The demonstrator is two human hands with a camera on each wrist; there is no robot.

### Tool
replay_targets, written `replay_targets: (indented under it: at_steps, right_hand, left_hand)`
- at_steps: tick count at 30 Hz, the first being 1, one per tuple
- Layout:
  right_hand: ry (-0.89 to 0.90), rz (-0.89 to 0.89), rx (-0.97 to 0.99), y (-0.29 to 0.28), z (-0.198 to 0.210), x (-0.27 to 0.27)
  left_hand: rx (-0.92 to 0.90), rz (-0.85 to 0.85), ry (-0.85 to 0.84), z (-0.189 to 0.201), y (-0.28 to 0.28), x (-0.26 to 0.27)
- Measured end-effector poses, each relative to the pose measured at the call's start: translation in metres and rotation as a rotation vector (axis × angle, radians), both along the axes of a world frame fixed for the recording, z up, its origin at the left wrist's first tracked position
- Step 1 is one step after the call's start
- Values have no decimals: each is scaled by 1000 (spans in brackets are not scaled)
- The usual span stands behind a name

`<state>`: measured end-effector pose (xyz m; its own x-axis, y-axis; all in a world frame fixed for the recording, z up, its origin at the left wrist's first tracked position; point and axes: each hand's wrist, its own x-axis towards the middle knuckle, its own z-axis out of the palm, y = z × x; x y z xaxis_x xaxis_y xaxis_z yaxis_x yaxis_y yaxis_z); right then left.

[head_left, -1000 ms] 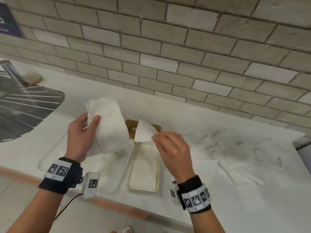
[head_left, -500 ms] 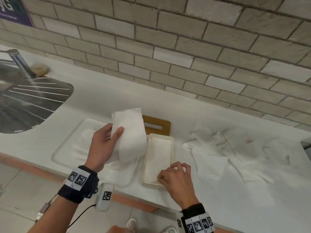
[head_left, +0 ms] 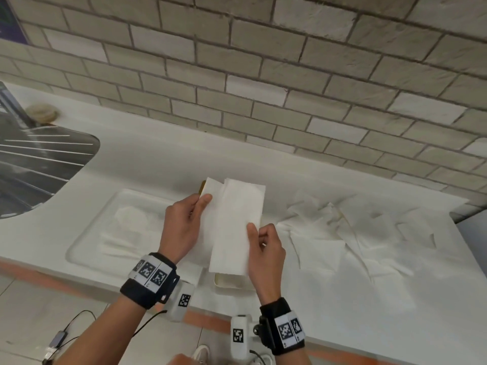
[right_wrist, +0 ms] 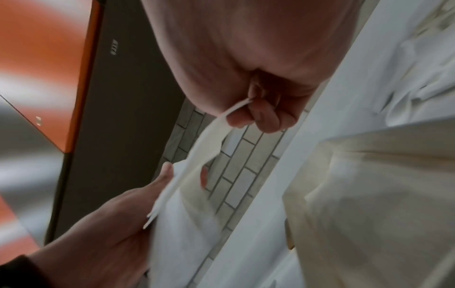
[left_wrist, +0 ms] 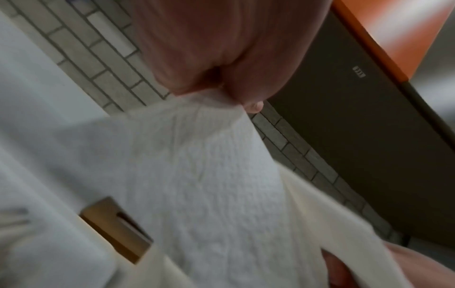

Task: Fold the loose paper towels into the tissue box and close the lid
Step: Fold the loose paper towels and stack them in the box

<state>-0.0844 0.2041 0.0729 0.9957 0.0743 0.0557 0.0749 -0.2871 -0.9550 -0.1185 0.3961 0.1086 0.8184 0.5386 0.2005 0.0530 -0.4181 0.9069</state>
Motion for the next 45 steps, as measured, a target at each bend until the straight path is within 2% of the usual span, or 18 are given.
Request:
replay_targets:
  at_steps: [2, 6, 10, 14, 17, 18, 20, 21, 22, 24, 27, 31, 35, 37, 39, 41, 43, 45]
  right_hand:
    - [36, -15, -99, -2, -9, 8]
    - [117, 125, -449, 0, -34, 18]
    - [-29, 266, -958, 5, -49, 16]
    - [-78, 325, -1126, 9, -51, 13]
    - [-140, 228, -1006, 4, -32, 13]
    - [-147, 172, -827, 1, -22, 10]
    - [-75, 104, -247, -1, 4, 0]
    - [-30, 118, 17, -1, 15, -5]
    - [3, 143, 182, -1, 21, -9]
    - [19, 184, 258, -5, 20, -13]
    - [-17, 136, 72, -16, -3, -9]
    - [-20, 130, -236, -24, -37, 0]
    - [75, 326, -647, -19, -58, 4]
    - [75, 384, -805, -15, -59, 4]
    - [56, 391, -864, -12, -58, 5]
    - [43, 407, -885, -13, -54, 9]
    - [32, 417, -838, -21, -48, 15]
    - [1, 357, -727, -38, -37, 26]
  left_hand:
    - [77, 19, 20, -7, 11, 0]
    - [147, 57, 77, -17, 29, -5]
    - [122, 57, 95, -24, 35, -9]
    - [49, 42, 93, -20, 29, -9]
    - [-55, 17, 78, -14, 18, -6]
    - [-91, 1, 70, -12, 12, -4]
    - [-182, -41, 30, -8, -3, 0]
    - [-244, -57, 7, -5, -11, 3]
    - [-302, -67, -9, -4, -18, 7]
    - [-359, -69, -33, -5, -28, 18]
    - [-344, -63, -33, -17, -32, 36]
    - [-133, -106, 53, -46, -22, 47]
    - [181, -178, 104, -71, -19, 46]
    - [313, -315, 140, -77, -25, 46]
    - [446, -522, 229, -80, -34, 47]
    - [665, -701, 413, -90, -42, 50]
    - [965, -808, 663, -101, -45, 52]
    - [1142, -856, 815, -107, -48, 55]
